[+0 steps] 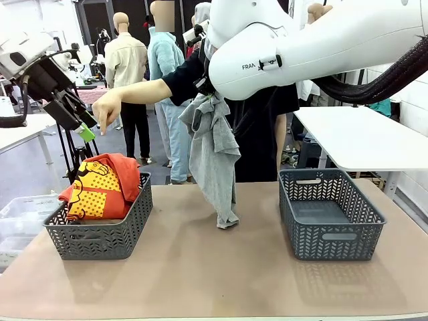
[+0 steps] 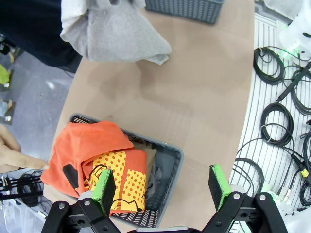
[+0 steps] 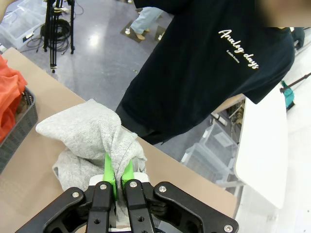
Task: Sort the tops and bottoms.
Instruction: Sort the clothes according to human instructions.
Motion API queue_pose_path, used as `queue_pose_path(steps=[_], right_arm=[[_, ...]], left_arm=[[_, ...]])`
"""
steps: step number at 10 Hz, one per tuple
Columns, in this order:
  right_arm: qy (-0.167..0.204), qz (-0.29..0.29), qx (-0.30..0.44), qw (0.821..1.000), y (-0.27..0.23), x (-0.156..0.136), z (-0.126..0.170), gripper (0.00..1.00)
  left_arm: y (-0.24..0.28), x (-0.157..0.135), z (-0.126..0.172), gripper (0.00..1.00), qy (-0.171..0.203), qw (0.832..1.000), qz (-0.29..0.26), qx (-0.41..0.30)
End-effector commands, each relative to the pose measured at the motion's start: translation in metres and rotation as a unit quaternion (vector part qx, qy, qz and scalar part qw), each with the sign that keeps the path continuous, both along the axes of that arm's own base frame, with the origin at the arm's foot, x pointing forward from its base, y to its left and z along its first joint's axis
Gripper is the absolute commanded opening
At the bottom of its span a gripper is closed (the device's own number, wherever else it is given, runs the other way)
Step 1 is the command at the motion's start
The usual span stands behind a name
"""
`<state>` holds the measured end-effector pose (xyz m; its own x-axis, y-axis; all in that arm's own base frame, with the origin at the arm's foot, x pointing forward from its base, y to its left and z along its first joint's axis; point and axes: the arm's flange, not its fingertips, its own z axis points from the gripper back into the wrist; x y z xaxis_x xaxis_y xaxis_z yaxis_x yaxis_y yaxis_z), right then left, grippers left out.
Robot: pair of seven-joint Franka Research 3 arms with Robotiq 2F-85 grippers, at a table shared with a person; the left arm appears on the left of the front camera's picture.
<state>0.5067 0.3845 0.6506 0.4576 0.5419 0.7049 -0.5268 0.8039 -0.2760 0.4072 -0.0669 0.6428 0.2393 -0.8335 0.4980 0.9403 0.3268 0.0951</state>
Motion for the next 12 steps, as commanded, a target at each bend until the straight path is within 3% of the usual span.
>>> queue_pose_path(steps=[1, 3, 5, 12], right_arm=[[0.001, -0.001, -0.001, 1.0, 0.001, 0.001, 0.002, 0.0], [0.001, -0.001, -0.001, 1.0, 0.001, 0.001, 0.002, 0.0], [0.001, -0.001, -0.001, 1.0, 0.001, 0.001, 0.002, 0.0], [0.001, -0.001, -0.001, 1.0, 0.001, 0.001, 0.002, 0.0]], left_arm=[[0.002, -0.002, 0.001, 1.0, 0.002, 1.0, -0.002, 0.002], [0.0, 0.0, 0.0, 1.0, 0.0, 1.0, 0.0, 0.0], [0.037, 0.01, 0.019, 1.0, 0.013, 1.0, 0.011, 0.001], [0.113, -0.01, 0.063, 1.0, -0.022, 0.999, 0.035, -0.024]])
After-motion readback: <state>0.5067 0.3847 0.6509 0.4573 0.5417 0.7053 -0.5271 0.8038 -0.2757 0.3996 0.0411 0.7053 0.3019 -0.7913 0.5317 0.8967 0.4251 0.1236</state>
